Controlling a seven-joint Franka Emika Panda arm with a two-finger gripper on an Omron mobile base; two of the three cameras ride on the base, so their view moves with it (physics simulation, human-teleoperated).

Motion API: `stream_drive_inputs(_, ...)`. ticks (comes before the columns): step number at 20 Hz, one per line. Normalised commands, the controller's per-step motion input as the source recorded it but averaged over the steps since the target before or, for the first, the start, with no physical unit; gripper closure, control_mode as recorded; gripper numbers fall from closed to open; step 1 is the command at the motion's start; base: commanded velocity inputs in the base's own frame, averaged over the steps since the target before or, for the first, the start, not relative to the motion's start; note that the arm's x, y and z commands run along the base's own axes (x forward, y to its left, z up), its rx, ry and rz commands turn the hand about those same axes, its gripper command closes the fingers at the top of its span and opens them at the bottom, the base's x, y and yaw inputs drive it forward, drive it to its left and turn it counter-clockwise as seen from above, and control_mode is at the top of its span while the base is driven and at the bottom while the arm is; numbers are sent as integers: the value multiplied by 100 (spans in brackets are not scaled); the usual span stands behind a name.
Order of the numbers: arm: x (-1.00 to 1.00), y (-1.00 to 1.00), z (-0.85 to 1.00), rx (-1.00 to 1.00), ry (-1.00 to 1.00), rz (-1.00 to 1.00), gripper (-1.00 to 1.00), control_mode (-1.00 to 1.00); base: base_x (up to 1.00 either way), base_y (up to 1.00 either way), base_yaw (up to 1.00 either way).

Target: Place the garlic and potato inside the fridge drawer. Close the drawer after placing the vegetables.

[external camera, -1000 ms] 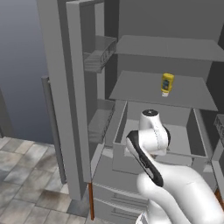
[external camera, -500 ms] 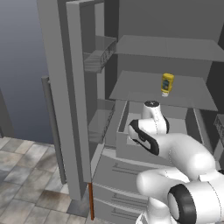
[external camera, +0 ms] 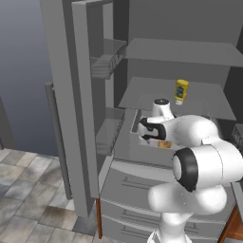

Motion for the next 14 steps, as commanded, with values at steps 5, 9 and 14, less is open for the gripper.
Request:
stream_drive_inputs(5,44,-16,13,-11,-12,0,-100,-100,0,0,0)
stream_drive_inputs(9,45,-29,0,-8,-13,0,-100,-100,0,0,0)
stream_drive_inputs(14,57,-42,-2,-4,-13,0,-100,-100,0,0,0)
